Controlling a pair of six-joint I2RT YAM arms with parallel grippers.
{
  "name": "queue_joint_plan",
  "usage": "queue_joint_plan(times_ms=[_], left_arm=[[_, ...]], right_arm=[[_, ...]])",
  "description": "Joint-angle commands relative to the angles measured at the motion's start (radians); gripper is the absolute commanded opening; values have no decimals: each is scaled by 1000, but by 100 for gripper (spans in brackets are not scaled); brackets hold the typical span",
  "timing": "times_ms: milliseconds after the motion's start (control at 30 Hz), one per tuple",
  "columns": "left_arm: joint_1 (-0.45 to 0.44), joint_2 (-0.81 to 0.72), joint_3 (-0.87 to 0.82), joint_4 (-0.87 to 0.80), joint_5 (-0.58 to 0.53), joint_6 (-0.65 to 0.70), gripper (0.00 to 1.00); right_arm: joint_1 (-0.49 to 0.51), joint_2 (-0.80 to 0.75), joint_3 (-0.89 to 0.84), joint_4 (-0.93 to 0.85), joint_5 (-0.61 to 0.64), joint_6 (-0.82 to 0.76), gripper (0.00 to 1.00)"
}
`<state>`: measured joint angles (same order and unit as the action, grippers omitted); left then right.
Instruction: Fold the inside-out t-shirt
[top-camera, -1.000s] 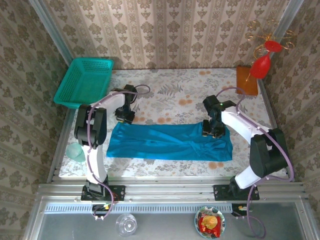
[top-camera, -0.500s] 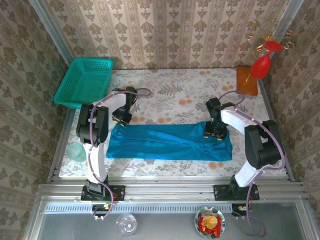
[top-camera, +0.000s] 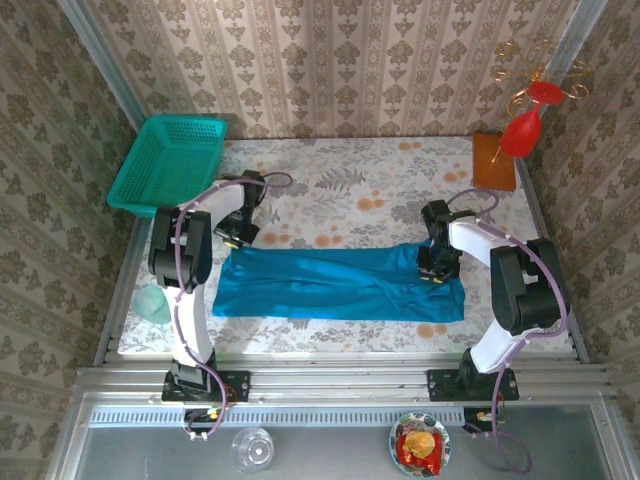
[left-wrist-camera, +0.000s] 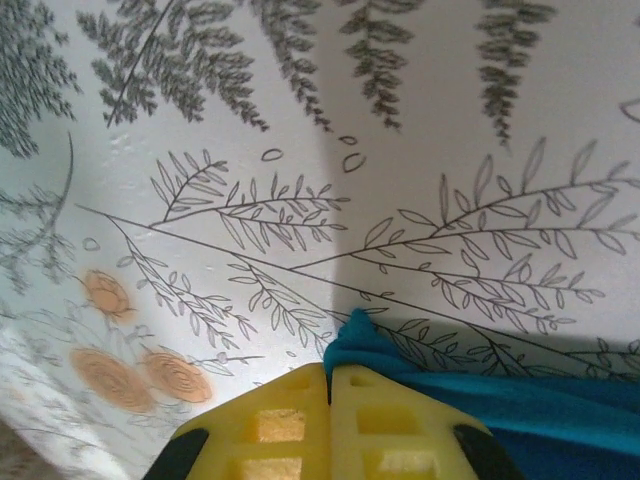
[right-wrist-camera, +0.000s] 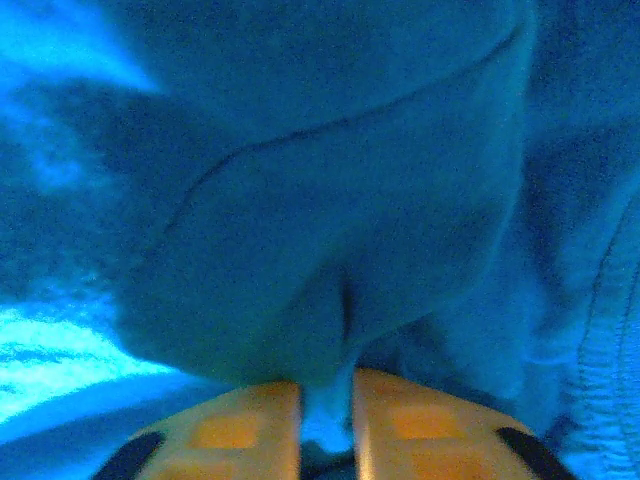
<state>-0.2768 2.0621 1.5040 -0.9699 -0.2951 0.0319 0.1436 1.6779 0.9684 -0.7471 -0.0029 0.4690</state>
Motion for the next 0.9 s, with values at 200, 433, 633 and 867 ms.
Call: queue_joint_plan(times_ms=[200, 433, 633, 867], left_arm=[[176, -105, -36, 59, 270, -114, 0], [186, -93, 9, 18, 187, -106, 17], [190, -192, -33, 11, 167, -113, 30], [205, -385, -219, 40, 287, -171, 33]], right_arm=[[-37, 7, -43, 12, 8, -10, 3], [-44, -8, -26, -1, 13, -9, 17], [-44, -68, 4, -54, 27, -8, 32], [-42, -154, 40, -121, 28, -15, 37]])
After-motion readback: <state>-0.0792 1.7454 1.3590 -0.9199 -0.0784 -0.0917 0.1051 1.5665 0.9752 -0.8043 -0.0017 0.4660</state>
